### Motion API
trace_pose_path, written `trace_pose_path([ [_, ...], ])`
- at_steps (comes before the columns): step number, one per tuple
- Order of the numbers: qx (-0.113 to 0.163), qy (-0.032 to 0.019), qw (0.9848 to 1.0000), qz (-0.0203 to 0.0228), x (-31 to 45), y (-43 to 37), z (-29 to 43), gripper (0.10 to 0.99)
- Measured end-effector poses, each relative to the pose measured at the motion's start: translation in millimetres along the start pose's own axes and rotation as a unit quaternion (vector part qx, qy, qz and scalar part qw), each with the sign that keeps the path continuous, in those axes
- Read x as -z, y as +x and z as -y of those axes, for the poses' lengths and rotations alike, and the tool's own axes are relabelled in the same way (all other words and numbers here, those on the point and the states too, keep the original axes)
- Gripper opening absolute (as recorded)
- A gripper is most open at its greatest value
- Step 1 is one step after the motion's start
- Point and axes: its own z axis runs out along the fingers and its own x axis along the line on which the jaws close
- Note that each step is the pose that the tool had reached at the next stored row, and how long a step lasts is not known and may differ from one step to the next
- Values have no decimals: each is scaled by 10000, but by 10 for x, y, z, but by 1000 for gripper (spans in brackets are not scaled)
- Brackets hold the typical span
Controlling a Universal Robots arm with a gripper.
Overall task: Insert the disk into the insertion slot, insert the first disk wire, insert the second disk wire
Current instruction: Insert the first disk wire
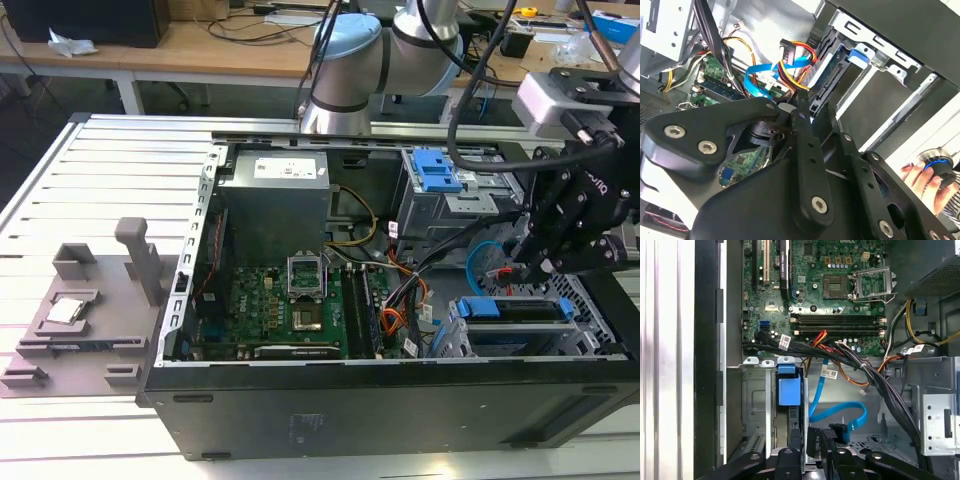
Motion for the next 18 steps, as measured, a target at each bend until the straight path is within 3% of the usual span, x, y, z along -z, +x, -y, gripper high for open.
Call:
trace_pose_path([
  [4, -1, -12, 10000, 0, -72, -15, 4, 302],
  [11, -3, -12, 10000, -6, -100, 13, 6, 302],
  [12, -2, -12, 10000, -6, -100, 14, 6, 286],
  [13, -2, -12, 10000, -6, -99, 14, 6, 165],
  [16, -3, -11, 10000, -6, -99, 24, 6, 165],
  [18, -4, -12, 10000, -6, -102, 71, 11, 165],
])
